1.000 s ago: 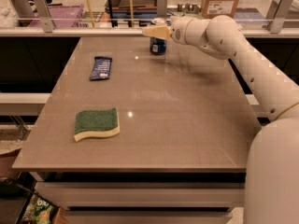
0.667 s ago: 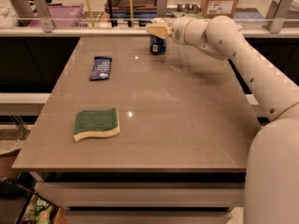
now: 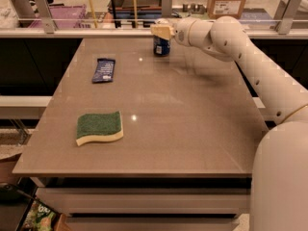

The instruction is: Pick pepsi can

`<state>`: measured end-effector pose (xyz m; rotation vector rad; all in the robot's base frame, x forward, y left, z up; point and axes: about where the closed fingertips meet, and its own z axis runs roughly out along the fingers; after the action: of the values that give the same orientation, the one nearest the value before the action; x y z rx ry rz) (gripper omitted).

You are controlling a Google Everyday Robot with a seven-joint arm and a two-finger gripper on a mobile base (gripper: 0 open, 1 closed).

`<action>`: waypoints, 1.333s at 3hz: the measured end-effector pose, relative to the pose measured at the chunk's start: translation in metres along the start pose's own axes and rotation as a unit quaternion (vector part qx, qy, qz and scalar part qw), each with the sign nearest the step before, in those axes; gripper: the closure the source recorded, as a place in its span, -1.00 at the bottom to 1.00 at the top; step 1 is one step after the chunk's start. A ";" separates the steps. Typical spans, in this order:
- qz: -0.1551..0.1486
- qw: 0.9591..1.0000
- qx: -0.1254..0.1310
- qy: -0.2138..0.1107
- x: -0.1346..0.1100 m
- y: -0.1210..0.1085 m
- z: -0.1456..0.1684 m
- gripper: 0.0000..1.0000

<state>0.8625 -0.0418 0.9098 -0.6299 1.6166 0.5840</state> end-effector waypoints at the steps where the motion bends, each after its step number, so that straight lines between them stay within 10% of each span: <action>1: 0.000 1.000 -0.002 0.000 0.001 0.003 0.002 1.00; 4: -0.010 1.000 -0.021 -0.003 -0.027 0.017 -0.022 1.00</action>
Offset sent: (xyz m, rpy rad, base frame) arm 0.0001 0.0029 -0.0009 0.0004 0.0012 0.0036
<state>0.8377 -0.0428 0.9396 -0.6742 1.5932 0.6068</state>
